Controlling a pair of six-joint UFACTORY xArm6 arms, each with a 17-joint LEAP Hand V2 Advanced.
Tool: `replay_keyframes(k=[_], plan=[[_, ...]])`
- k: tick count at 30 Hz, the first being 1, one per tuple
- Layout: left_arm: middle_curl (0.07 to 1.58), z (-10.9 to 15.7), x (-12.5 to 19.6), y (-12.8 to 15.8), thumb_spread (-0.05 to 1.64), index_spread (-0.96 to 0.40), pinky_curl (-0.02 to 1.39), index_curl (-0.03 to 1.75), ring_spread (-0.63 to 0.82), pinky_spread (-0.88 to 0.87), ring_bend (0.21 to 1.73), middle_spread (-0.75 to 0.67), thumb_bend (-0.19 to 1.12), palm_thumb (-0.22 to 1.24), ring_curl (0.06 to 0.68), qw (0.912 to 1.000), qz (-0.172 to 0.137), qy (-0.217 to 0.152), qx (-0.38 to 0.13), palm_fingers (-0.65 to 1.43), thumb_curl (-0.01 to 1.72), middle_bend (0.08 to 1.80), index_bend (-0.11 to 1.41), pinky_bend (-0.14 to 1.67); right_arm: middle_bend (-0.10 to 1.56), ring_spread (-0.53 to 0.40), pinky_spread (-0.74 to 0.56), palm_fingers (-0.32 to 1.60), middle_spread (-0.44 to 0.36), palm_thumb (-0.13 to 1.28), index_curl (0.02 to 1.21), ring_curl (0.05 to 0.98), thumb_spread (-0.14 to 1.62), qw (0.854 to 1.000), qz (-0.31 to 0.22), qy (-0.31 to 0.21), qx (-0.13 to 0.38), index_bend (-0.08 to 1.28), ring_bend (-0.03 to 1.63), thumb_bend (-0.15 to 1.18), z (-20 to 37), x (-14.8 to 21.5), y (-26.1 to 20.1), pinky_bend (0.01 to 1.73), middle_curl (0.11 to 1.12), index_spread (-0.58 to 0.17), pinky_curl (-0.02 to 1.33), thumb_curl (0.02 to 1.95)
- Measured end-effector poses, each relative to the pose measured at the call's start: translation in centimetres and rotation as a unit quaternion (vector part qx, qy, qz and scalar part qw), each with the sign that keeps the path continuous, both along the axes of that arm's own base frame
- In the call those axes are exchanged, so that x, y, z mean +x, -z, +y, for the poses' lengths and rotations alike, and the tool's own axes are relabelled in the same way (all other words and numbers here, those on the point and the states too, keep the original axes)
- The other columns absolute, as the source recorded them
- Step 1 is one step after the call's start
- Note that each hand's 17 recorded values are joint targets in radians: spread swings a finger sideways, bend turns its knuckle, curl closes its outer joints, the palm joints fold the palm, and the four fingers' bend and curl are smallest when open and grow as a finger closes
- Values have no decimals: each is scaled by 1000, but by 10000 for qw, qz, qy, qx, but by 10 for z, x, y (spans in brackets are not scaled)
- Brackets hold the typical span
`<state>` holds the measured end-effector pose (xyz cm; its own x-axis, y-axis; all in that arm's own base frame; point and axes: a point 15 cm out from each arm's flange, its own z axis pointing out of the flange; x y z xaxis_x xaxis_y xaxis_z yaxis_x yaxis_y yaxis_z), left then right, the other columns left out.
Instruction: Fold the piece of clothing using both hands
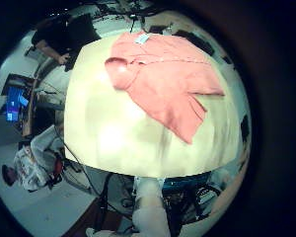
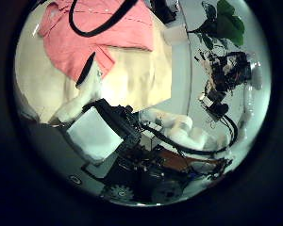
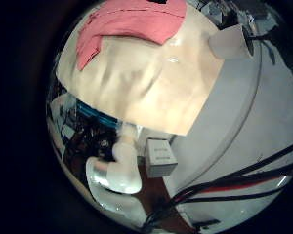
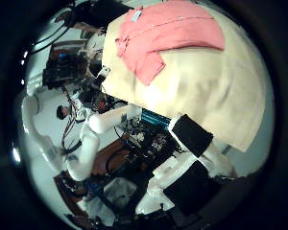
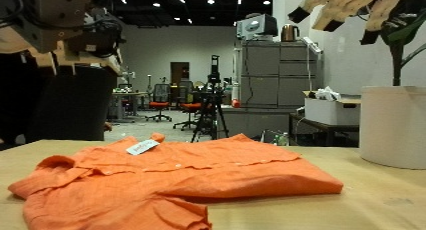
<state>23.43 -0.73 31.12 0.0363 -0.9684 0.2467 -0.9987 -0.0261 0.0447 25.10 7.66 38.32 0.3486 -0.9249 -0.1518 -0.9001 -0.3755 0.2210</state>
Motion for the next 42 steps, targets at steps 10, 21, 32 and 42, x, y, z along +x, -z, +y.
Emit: replay_keyframes(k=[10,21,32,42], plan=[[384,-1,6,7,1077,-173,191,467,261,316,310,-106,-19,674,188,10000,32,59,61,377,432,192,201,179,185,275,449,158,116,718,315,245,1231,10000,-52,35,10,178,196,-14,-3,-3,-4,334,296,-311,306,289],[385,-23,6,17,1079,-163,184,474,252,309,307,-71,-20,675,186,9978,198,559,280,400,433,198,216,174,183,275,450,161,114,718,316,243,1231,9999,36,132,-46,178,198,-14,-8,-1,0,335,294,-305,305,289],[353,-63,23,96,1073,-5,253,357,345,313,431,108,-50,411,224,9604,875,2217,1443,144,344,189,110,280,192,267,450,212,108,734,317,250,1227,9994,147,279,-131,176,208,-12,-21,4,-2,316,303,-298,299,291],[353,-51,20,153,1012,32,289,291,379,330,481,159,-30,291,231,9448,868,2691,1657,94,307,199,137,333,199,241,455,275,78,766,324,251,1226,9993,293,167,-139,186,206,-10,-19,-8,-6,294,316,-293,291,297]])
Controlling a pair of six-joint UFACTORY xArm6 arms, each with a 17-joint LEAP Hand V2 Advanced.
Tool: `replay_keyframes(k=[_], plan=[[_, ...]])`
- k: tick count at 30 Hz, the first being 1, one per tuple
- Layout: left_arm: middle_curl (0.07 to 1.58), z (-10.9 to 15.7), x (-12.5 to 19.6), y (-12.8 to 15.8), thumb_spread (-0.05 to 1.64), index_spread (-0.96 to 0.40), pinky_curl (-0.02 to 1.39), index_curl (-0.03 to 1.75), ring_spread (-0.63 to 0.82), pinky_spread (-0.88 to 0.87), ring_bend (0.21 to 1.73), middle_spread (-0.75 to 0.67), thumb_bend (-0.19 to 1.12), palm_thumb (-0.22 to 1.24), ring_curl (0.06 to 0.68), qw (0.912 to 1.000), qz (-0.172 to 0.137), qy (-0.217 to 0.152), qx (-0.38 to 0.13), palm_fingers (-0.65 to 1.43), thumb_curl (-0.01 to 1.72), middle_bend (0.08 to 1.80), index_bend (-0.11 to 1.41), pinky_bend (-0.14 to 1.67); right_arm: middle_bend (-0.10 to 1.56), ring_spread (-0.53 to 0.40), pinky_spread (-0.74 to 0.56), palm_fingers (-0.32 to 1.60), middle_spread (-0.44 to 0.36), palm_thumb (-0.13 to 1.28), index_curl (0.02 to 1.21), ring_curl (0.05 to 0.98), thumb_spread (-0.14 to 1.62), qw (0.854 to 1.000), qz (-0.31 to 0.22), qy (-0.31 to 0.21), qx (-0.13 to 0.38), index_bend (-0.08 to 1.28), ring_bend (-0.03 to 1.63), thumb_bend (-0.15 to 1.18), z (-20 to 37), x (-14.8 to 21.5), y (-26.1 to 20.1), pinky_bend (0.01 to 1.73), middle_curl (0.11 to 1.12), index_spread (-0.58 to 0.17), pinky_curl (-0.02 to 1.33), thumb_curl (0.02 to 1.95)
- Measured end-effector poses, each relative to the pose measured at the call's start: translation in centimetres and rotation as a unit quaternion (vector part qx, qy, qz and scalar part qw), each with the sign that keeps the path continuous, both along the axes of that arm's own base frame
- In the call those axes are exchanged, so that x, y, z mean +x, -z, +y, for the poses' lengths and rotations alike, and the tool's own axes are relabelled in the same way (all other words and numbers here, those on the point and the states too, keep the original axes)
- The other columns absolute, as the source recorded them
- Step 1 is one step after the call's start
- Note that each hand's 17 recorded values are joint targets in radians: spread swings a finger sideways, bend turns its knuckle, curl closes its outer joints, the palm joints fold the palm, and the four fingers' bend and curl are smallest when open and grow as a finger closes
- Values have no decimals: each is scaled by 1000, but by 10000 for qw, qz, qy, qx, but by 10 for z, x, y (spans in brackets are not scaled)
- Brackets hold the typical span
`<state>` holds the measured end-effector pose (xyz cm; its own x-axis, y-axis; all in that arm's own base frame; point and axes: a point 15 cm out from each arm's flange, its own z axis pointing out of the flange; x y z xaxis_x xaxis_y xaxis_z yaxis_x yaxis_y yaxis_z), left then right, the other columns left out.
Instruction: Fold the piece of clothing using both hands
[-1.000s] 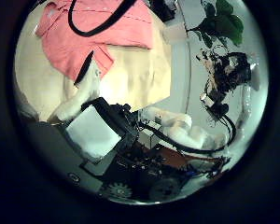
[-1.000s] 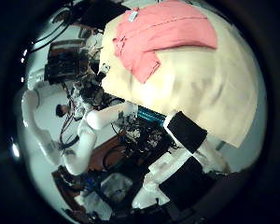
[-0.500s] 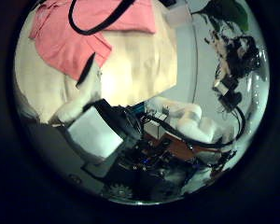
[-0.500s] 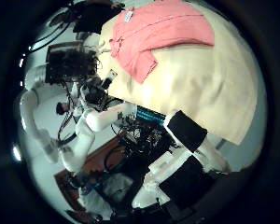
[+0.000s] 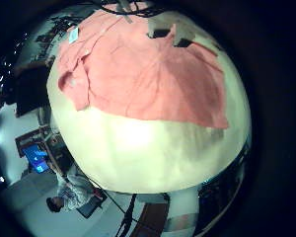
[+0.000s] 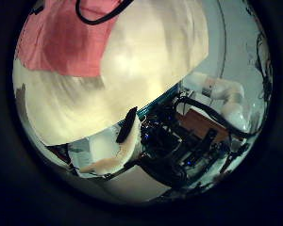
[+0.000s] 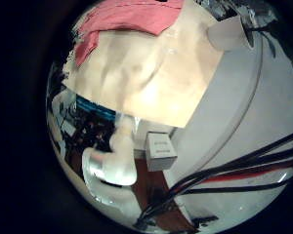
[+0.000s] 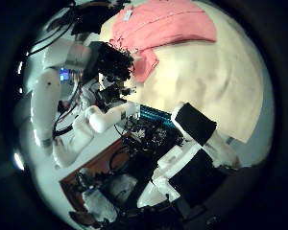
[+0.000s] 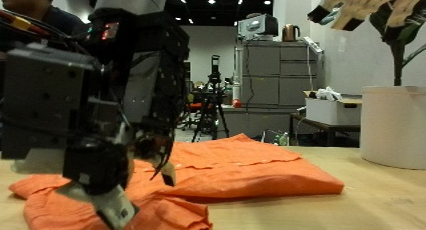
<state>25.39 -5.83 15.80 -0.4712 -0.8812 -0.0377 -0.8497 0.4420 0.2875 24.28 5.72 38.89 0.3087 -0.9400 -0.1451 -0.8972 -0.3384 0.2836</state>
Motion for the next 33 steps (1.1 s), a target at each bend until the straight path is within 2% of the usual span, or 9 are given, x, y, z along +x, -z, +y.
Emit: replay_keyframes(k=[6,9,12,16,17,18,20,28,33], plan=[[358,3,0,25,1003,42,296,281,361,311,501,151,-25,293,235,9999,-47,105,21,110,304,216,151,337,193,232,457,284,70,777,327,253,1218,9998,182,-3,-33,175,202,-13,-1,-3,9,287,321,-293,289,299],[374,4,0,28,997,30,280,294,292,252,493,66,-16,329,220,9999,-25,129,54,273,310,303,182,300,193,230,457,284,74,783,324,254,1218,9998,173,-2,-24,173,201,-13,-1,-3,8,287,323,-287,288,301],[422,5,-1,28,991,-31,273,315,109,52,498,-92,-11,384,209,9999,-25,150,77,568,319,470,191,322,192,229,457,284,75,784,321,254,1218,9999,127,-3,-18,174,200,-14,-1,-5,6,287,324,-286,288,301],[496,8,1,27,991,-123,303,330,-119,-219,562,-241,-4,470,226,9997,9,174,158,818,332,622,178,441,190,230,458,287,72,787,320,255,1220,9999,118,5,-32,176,207,-13,-2,-5,6,285,324,-285,287,302],[527,9,1,26,998,-179,329,346,-239,-336,636,-298,34,573,253,9997,26,174,181,978,353,670,192,514,189,231,457,288,71,787,319,255,1221,9999,118,5,-32,175,207,-13,-2,-5,6,287,324,-285,288,302],[538,11,1,25,1001,-195,337,348,-278,-371,666,-320,44,604,262,9996,66,189,218,1057,360,698,188,544,189,231,457,287,70,788,319,255,1222,9999,117,5,-39,176,208,-13,-2,-5,6,287,324,-284,289,303],[586,16,0,22,1000,-275,393,385,-396,-509,836,-382,87,745,341,9991,126,224,323,1192,400,721,222,661,189,231,456,288,69,788,321,255,1223,9999,131,4,-41,179,208,-14,-2,-6,5,287,323,-286,289,303],[696,29,-3,3,969,-451,510,536,-481,-664,1086,-497,73,887,473,9980,258,253,516,1085,498,750,354,881,187,206,425,349,68,795,312,269,1226,9997,235,-11,-59,160,282,-11,-2,-7,8,289,321,-281,287,304],[771,33,-3,-20,963,-521,560,648,-478,-690,1148,-535,36,899,515,9983,294,266,425,1015,552,777,384,948,200,38,148,496,27,778,274,325,1214,9998,196,-57,-49,132,499,-27,3,2,15,378,329,-283,301,307]])
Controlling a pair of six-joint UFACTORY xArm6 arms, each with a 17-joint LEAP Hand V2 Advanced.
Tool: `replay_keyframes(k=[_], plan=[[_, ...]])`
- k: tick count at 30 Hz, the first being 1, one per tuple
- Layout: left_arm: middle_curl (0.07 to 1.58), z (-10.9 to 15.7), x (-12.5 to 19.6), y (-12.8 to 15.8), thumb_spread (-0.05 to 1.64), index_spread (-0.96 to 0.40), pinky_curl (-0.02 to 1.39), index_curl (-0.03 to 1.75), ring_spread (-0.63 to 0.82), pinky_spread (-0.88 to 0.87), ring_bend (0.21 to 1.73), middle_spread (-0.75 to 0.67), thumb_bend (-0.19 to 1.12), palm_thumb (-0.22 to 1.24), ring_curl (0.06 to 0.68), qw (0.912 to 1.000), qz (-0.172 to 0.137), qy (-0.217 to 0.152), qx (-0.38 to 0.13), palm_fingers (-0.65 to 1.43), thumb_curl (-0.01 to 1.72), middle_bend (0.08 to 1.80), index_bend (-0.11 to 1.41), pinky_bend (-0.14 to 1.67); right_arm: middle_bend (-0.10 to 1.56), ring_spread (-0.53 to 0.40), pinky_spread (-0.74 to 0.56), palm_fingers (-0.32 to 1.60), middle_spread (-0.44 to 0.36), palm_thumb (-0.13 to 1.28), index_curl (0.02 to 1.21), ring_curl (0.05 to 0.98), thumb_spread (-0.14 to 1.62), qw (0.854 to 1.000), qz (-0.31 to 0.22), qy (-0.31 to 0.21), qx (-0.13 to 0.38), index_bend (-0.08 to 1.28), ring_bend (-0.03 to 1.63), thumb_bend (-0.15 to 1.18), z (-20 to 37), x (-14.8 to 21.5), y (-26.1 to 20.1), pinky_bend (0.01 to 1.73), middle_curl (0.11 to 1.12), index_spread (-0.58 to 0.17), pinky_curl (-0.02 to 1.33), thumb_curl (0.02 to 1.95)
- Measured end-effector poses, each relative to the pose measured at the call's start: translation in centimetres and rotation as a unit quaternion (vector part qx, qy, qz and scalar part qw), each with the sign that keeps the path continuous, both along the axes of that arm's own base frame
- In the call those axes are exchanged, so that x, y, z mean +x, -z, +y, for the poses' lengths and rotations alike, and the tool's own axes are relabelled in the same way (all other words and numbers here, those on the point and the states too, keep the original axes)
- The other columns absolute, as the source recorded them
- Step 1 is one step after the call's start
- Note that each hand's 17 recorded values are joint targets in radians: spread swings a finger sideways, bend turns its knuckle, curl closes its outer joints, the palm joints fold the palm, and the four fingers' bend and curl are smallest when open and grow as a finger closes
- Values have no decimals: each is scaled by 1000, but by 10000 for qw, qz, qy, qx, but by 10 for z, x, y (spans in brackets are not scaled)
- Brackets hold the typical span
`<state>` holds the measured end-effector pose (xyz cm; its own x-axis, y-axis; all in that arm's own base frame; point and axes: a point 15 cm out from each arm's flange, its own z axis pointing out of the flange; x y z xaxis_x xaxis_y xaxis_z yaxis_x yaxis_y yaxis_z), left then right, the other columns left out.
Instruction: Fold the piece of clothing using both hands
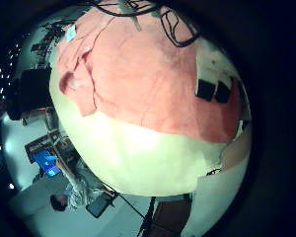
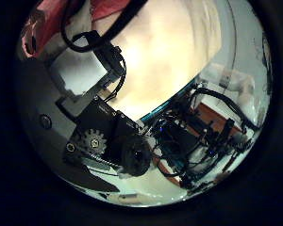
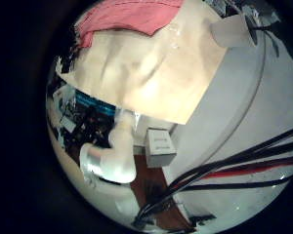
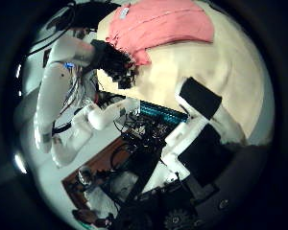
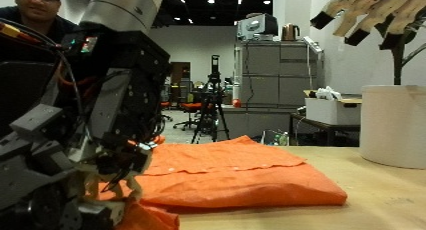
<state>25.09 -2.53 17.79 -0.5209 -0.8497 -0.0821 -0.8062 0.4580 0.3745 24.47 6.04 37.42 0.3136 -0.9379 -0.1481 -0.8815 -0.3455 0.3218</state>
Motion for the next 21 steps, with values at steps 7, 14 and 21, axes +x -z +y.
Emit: replay_keyframes(k=[7,14,21], plan=[[856,7,-6,-26,969,-582,602,810,-477,-703,1202,-562,-6,911,544,9999,5,-72,-80,959,609,804,381,1008,282,-75,-41,493,-30,700,268,351,1126,9983,-48,-537,-228,159,566,-29,22,24,57,418,367,-276,302,305],[923,12,-11,-47,973,-624,628,982,-467,-704,1243,-577,-15,900,555,9997,-50,-180,-141,918,648,818,349,1043,291,-71,-30,341,-34,664,283,344,1027,9941,-459,-700,-692,161,540,-30,9,58,132,424,384,-246,290,312],[964,13,-7,-65,975,-645,637,1114,-461,-700,1261,-584,-14,894,556,9989,-123,-346,-290,904,670,816,317,1061,288,-45,2,331,-10,659,291,331,1004,9940,-224,-645,-858,171,542,-26,6,80,163,449,388,-223,278,318]])
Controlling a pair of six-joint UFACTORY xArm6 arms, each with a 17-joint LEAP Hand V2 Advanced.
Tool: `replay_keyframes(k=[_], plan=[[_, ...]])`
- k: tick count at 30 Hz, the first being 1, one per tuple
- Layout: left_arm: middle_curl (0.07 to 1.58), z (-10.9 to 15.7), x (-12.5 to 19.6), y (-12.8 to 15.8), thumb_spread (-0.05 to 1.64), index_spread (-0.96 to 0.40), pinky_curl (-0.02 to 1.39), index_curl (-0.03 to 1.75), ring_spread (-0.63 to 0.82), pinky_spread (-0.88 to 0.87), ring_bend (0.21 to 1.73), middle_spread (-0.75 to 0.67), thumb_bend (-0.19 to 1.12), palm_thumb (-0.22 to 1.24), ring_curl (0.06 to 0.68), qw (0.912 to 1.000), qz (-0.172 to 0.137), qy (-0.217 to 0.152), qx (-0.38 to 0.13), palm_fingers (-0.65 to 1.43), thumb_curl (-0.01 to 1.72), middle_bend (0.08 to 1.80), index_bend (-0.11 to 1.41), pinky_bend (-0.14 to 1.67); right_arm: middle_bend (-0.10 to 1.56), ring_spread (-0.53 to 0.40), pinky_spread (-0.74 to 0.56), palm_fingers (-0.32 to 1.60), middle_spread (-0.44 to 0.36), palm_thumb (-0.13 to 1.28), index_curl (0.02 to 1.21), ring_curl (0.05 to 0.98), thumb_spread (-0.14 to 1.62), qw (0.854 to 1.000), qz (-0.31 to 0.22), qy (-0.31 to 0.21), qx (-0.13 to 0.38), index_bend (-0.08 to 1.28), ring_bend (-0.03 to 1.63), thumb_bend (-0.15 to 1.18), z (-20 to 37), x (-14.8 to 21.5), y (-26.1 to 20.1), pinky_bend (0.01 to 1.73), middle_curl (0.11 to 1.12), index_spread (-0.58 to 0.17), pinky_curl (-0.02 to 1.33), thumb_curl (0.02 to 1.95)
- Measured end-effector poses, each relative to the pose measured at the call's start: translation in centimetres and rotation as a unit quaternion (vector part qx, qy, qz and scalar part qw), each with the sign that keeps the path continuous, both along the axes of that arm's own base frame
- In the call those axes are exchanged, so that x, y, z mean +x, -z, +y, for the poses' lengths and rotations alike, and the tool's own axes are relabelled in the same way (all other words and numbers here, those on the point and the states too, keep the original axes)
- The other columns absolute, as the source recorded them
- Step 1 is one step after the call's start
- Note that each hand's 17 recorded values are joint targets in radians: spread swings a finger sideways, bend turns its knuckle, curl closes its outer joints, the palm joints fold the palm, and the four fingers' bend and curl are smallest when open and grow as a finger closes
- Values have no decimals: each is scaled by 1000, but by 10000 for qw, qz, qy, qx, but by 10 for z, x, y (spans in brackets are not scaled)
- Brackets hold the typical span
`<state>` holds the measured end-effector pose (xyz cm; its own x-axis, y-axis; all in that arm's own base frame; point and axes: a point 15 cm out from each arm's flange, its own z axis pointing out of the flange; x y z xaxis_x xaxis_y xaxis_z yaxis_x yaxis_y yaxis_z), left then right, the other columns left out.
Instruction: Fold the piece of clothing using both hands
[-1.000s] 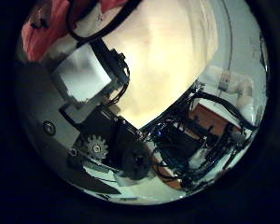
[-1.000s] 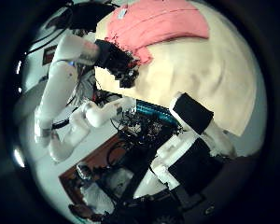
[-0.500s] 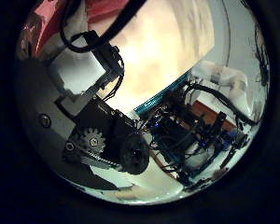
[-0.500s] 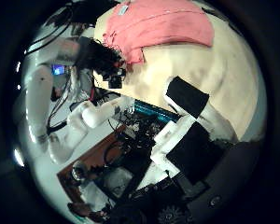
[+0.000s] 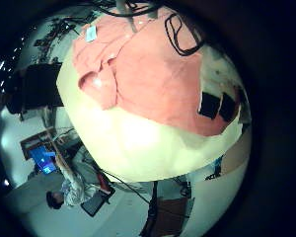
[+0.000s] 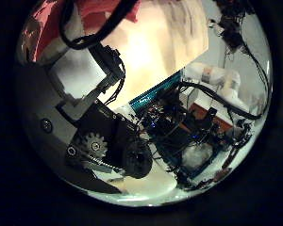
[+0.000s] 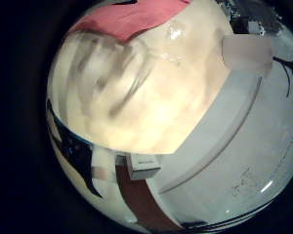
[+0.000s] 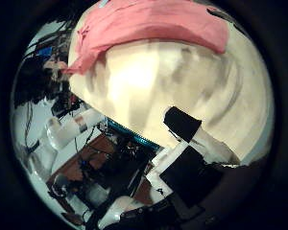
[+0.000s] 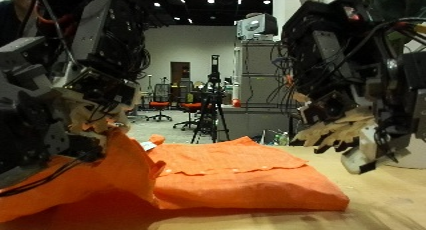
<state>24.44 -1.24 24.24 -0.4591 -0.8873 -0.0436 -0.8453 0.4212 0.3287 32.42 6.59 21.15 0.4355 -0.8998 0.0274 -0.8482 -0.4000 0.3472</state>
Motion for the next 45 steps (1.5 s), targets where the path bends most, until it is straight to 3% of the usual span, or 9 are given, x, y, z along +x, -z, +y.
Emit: replay_keyframes(k=[5,17,19,21,24,25,34,40,45], plan=[[987,-1,2,-9,976,-652,638,1196,-458,-704,1270,-588,-14,891,554,10000,-37,-34,-30,899,683,811,286,1068,277,-66,-20,353,-9,675,301,334,1002,10000,36,37,-28,172,569,-22,4,22,18,464,389,-220,272,325],[1025,0,3,-29,977,-646,639,1336,-455,-707,1274,-597,-14,887,547,9999,-89,-91,-29,903,703,788,217,1056,309,-214,-289,628,-97,704,341,368,992,9975,-171,188,-661,203,698,-20,-5,71,55,611,417,-283,267,332],[1030,1,3,-30,977,-643,639,1353,-455,-707,1274,-599,-14,887,546,9999,-97,-107,-32,903,706,784,200,1055,339,-242,-353,750,-122,734,351,373,992,9973,-163,206,-679,217,723,-8,-4,72,57,652,432,-307,271,339],[1034,3,2,-32,977,-639,639,1369,-455,-707,1272,-601,-14,886,544,9999,-87,-139,-29,908,708,778,195,1052,386,-293,-476,1065,-178,807,362,387,1007,9973,-190,225,-675,237,800,9,-4,74,58,759,455,-356,287,354],[1040,4,-2,-34,978,-634,638,1390,-460,-708,1267,-603,-15,881,542,9999,-8,-139,5,914,706,769,193,1046,535,-308,-514,1324,-207,856,442,443,1037,9973,-242,238,-649,355,881,12,-3,76,59,844,529,-386,343,361],[1043,5,-3,-35,978,-631,638,1399,-462,-708,1263,-604,-15,881,540,9999,20,-138,12,917,707,768,191,1044,640,-295,-492,1433,-208,870,497,473,1059,9974,-256,247,-627,459,929,6,-3,76,60,913,575,-394,382,361],[1054,7,-13,-49,975,-615,638,1433,-472,-705,1246,-619,-20,867,531,9998,-24,-185,-114,935,709,751,184,1042,1054,-259,-339,1238,-182,1048,734,610,1242,9957,-538,543,-529,821,1192,78,-32,67,18,1245,745,-384,562,424],[1053,4,-31,-71,971,-605,628,1443,-481,-713,1226,-627,-20,847,521,9994,219,27,-268,979,706,738,179,1044,1174,-245,-283,1136,-169,1080,828,666,1260,9950,-575,627,-514,918,1288,72,-54,34,-28,1326,789,-362,635,471],[1050,3,-33,-95,968,-597,620,1444,-493,-711,1209,-634,-17,840,513,9992,145,102,-346,1002,704,728,173,1045,1216,-240,-261,1099,-162,1092,873,692,1262,9955,-450,618,-561,953,1317,60,-56,3,-62,1350,803,-350,674,500]])
